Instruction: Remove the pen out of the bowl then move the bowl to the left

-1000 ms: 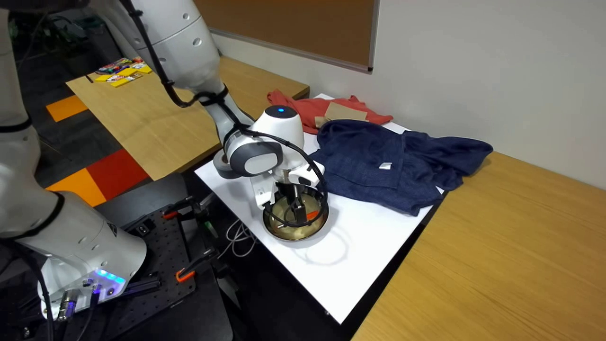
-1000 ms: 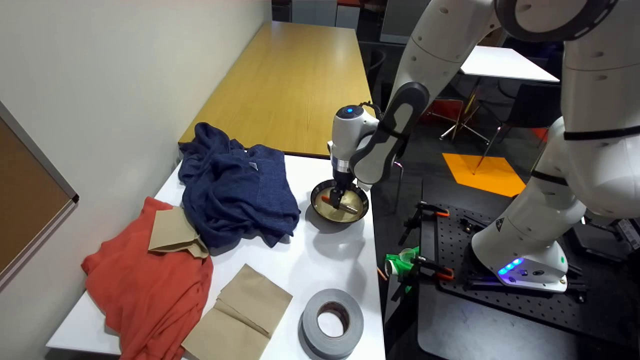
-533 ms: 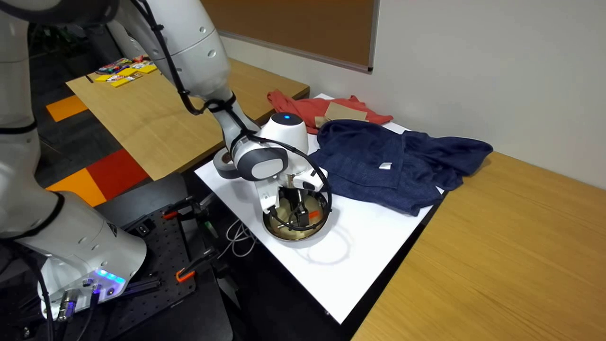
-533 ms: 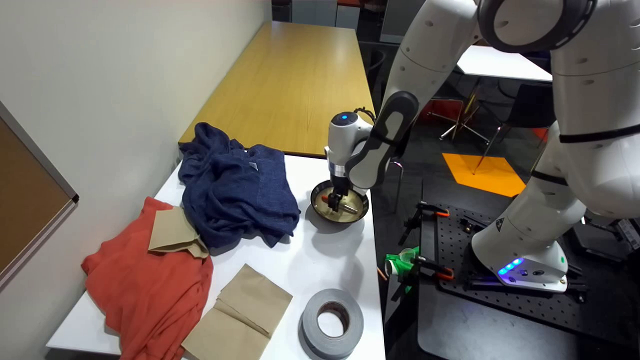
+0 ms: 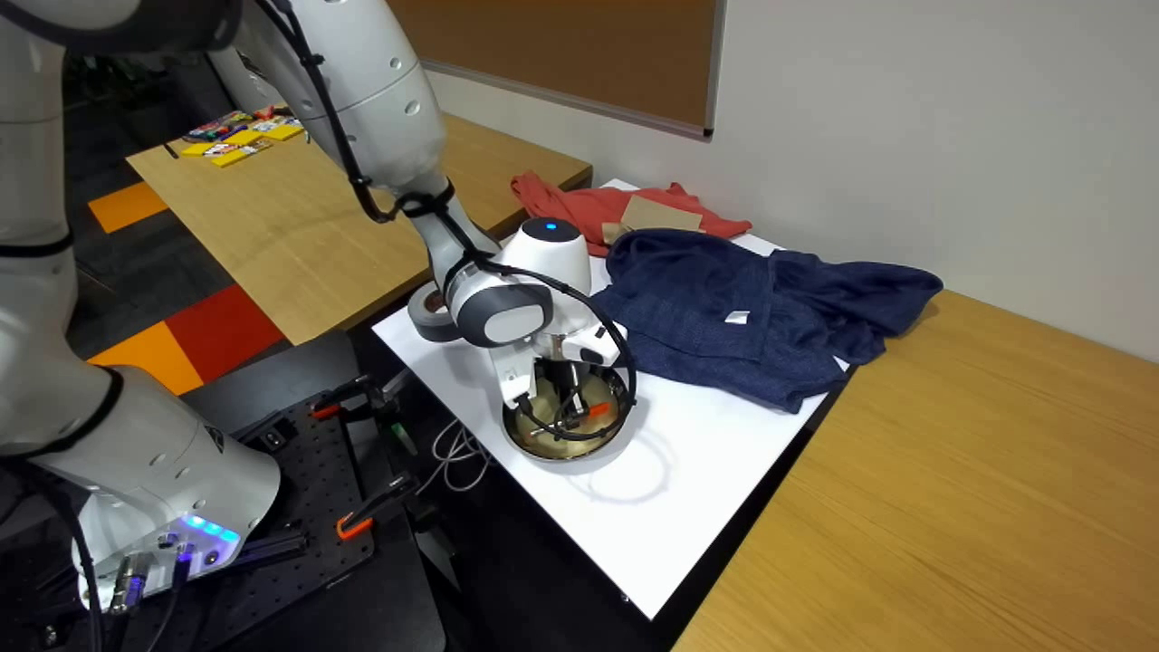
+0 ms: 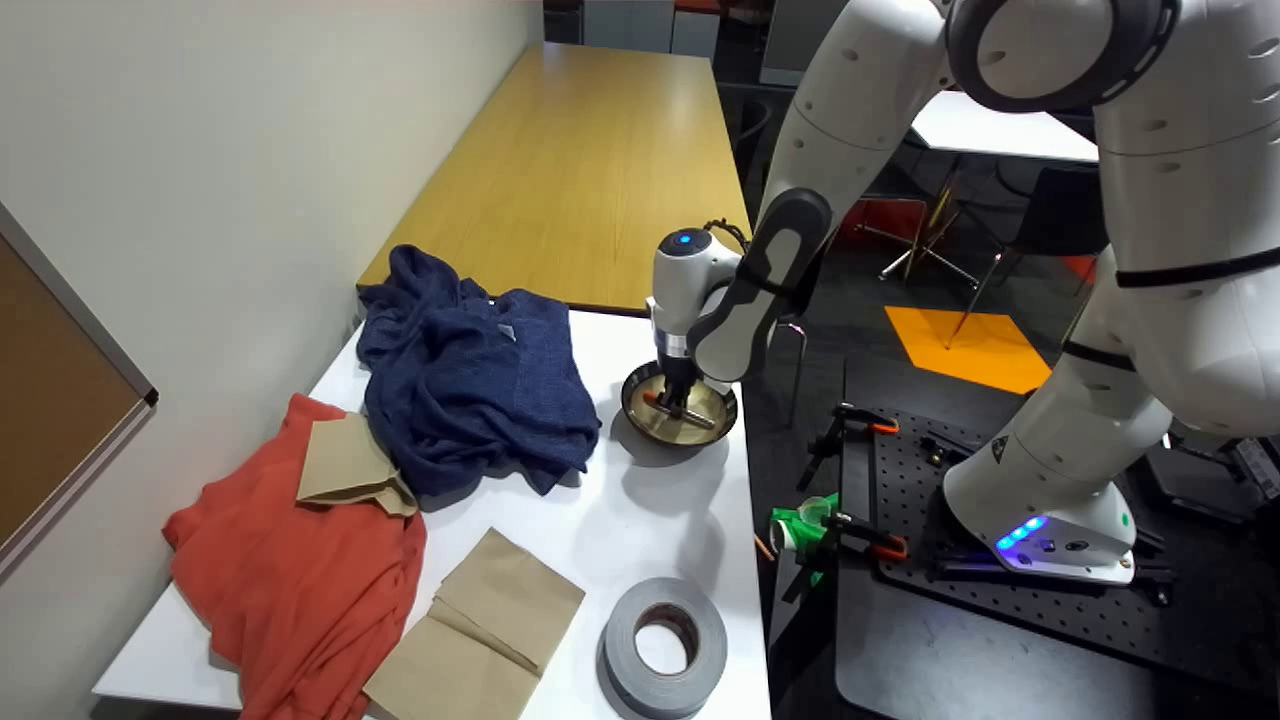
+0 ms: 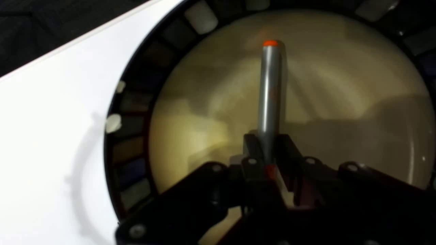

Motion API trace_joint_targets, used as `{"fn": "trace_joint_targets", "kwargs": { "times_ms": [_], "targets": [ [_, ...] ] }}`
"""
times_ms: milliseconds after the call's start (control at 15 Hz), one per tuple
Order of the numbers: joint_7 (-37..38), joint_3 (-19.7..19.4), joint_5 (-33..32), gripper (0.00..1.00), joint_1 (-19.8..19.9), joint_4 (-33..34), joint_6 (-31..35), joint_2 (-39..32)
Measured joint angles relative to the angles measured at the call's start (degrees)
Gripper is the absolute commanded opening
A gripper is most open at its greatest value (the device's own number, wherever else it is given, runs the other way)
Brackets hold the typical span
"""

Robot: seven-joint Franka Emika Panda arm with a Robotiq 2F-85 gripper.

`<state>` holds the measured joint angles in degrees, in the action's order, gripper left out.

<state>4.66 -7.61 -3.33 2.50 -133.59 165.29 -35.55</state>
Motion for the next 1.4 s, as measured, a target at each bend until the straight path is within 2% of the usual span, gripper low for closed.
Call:
{"fn": "trace_joint_targets", "kwargs": {
  "times_ms": [133, 467, 1000, 1200, 1400],
  "targets": [
    [0.0, 0.1, 0.1, 0.04, 0.0, 0.0, 0.0, 0.0],
    [0.1, -1.0, 0.1, 0.04, -0.5, -0.4, 0.0, 1.5],
    [0.4, -8.4, -2.4, 0.04, -3.4, -3.8, -0.2, 11.1],
    [2.8, -12.0, -5.1, 0.04, -4.9, -3.8, -0.2, 13.3],
    [4.0, -13.4, -5.6, 0.04, -5.0, -2.8, -0.3, 14.1]
  ]
}}
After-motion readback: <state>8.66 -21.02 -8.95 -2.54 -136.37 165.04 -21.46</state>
